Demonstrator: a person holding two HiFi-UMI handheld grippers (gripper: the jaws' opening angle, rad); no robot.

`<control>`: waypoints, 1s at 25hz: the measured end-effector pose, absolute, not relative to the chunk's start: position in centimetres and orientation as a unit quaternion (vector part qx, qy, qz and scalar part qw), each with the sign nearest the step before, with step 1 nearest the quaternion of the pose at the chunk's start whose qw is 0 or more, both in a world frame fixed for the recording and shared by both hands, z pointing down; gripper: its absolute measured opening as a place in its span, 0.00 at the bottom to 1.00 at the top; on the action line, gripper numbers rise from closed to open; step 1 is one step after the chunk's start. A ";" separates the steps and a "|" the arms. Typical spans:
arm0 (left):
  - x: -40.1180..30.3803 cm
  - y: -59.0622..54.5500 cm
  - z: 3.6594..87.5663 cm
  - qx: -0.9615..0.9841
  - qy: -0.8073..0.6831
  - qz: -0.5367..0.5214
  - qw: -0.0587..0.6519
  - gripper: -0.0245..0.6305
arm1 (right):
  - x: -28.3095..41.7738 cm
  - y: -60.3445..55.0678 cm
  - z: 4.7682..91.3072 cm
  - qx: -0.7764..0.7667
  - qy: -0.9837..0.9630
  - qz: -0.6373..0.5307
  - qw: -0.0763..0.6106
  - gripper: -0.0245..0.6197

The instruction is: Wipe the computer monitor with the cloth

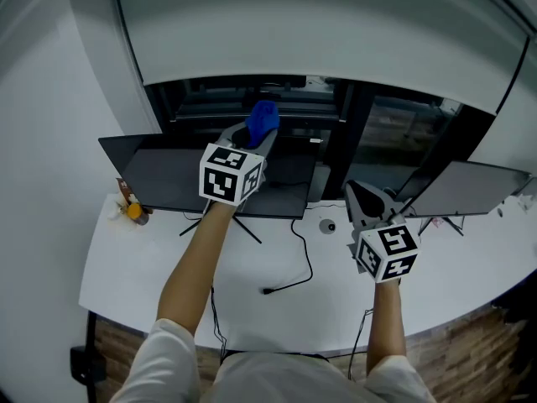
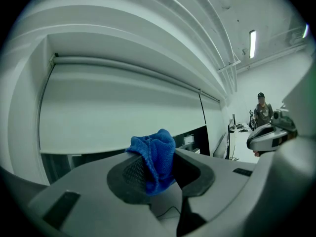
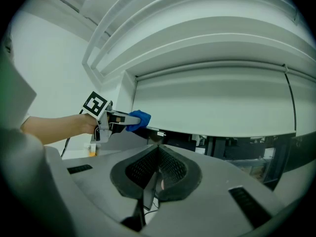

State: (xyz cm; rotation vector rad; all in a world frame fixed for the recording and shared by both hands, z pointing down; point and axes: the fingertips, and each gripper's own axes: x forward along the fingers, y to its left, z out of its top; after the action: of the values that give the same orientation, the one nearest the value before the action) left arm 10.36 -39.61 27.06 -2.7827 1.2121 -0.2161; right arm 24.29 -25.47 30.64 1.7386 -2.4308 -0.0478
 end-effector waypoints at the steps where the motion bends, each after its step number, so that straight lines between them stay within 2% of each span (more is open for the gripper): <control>1: 11.3 -39.4 27.1 -0.915 0.395 -0.068 0.048 0.24 | 24.9 -25.4 30.8 0.581 -0.810 -0.017 0.077 0.06; 15: 23.9 -34.5 27.9 -0.944 0.331 0.007 0.018 0.23 | 31.4 -23.4 31.9 0.594 -0.802 -0.007 0.063 0.06; 25: 23.6 -35.5 34.1 -0.913 0.401 0.031 -0.070 0.23 | 33.3 -21.7 34.9 0.601 -0.796 0.018 0.070 0.06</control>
State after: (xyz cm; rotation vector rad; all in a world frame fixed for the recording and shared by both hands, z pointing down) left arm 23.63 -35.48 34.15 -3.0024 1.3193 0.1004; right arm 33.32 -21.73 34.92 1.8064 -2.3954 0.0538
